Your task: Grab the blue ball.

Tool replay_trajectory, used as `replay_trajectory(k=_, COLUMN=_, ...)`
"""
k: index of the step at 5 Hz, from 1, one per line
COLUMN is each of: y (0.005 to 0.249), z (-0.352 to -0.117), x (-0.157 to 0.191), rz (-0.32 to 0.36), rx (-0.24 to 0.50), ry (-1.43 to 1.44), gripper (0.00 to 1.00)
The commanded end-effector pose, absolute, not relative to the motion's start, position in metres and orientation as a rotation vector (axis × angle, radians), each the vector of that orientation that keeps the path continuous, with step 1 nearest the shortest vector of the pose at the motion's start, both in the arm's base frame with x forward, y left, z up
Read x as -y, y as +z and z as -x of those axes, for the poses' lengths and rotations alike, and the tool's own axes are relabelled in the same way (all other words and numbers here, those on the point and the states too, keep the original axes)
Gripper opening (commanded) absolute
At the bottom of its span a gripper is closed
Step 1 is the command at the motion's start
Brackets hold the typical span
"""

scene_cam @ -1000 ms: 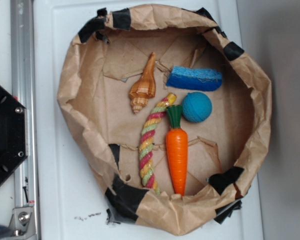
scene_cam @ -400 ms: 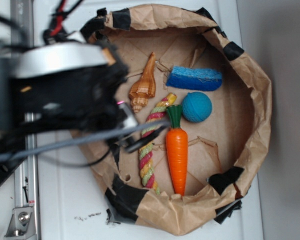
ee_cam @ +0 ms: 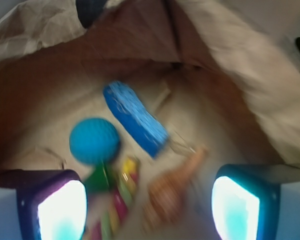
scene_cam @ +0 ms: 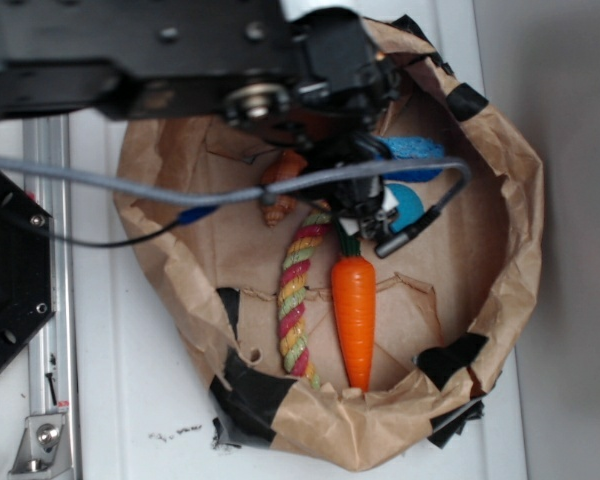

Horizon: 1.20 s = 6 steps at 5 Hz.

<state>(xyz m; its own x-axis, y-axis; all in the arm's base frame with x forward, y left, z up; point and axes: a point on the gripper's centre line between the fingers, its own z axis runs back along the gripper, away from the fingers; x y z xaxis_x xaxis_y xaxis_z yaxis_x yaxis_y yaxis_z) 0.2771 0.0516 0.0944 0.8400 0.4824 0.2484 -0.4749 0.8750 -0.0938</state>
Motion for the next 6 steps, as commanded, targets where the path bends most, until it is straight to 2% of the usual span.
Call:
replay_trajectory(k=1, y=0.054, z=-0.317, x=-0.017, rz=0.077, rx=0.326, ry=0.309, gripper=1.00)
replay_trajectory(k=2, y=0.035, z=-0.324, x=0.009, rz=0.111, rx=0.307, ry=0.244, gripper=1.00)
replay_trajectory(k=3, y=0.038, z=-0.330, x=0.029, rz=0.167, rx=0.287, ry=0.207, gripper=1.00)
replay_trajectory(k=4, y=0.045, z=-0.330, x=0.042, rz=0.187, rx=0.282, ry=0.190, gripper=1.00)
replay_trajectory(k=5, y=0.058, z=-0.320, x=0.054, rz=0.216, rx=0.287, ry=0.169, gripper=1.00)
replay_trajectory(k=6, y=0.088, z=-0.311, x=0.050, rz=0.216, rx=0.326, ry=0.155, gripper=1.00)
